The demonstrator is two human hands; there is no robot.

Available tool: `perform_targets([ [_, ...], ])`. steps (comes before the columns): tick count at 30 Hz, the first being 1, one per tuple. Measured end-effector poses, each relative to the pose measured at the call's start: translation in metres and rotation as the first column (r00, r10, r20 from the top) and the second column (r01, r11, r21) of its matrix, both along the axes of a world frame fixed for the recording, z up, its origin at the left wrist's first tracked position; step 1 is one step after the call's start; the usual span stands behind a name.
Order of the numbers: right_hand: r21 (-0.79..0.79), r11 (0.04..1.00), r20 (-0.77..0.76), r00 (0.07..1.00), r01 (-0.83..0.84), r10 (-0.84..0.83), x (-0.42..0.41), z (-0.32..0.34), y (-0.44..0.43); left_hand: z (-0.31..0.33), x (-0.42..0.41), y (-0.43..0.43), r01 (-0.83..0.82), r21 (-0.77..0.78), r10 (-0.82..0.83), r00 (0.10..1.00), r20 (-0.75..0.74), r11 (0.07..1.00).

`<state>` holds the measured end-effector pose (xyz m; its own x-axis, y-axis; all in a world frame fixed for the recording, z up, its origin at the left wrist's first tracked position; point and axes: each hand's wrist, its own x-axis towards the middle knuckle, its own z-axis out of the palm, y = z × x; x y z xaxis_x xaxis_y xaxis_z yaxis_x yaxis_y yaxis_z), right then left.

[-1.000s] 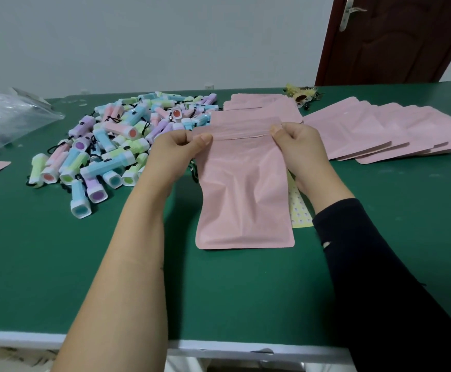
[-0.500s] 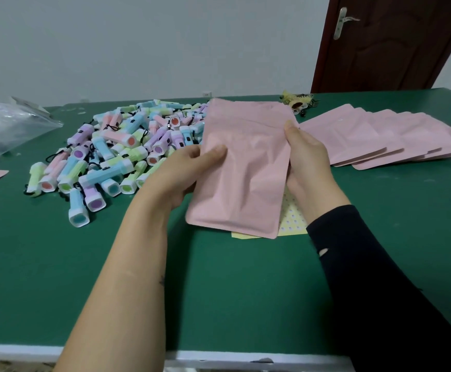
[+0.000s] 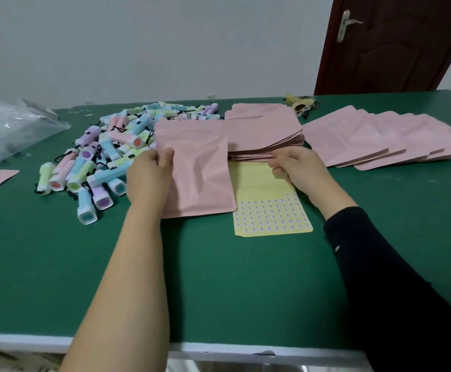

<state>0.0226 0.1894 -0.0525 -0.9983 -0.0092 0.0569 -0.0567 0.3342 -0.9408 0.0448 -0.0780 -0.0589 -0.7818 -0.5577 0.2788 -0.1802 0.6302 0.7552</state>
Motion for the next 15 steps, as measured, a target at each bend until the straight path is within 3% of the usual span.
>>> perform_targets([
  [4,0.241,0.969,-0.057,0.996,-0.058,0.074,0.0,-0.012,0.007,-0.007,0.002,-0.008,-0.065,-0.034,0.068,0.993,0.092,0.997],
  [7,0.331,0.941,-0.083,0.991,-0.075,0.108,-0.001,-0.017,0.011,-0.004,0.003,-0.008,-0.11,-0.04,0.114,0.985,0.131,0.993],
  [10,0.401,0.911,-0.081,0.986,-0.099,0.143,-0.001,-0.02,0.013,0.005,0.003,0.0,-0.17,-0.114,0.174,0.984,0.027,0.979],
  [11,0.414,0.904,-0.08,0.984,-0.111,0.158,0.0,-0.021,0.014,0.009,0.004,0.01,-0.14,-0.16,0.132,0.99,-0.055,0.977],
  [13,0.399,0.907,-0.089,0.979,-0.134,0.183,0.002,-0.022,0.017,0.015,0.006,0.039,0.053,-0.233,-0.1,0.976,-0.192,0.971],
  [15,0.382,0.916,-0.108,0.979,-0.121,0.174,0.004,-0.02,0.025,0.014,0.011,0.08,0.369,-0.303,-0.425,0.893,-0.146,0.879],
])
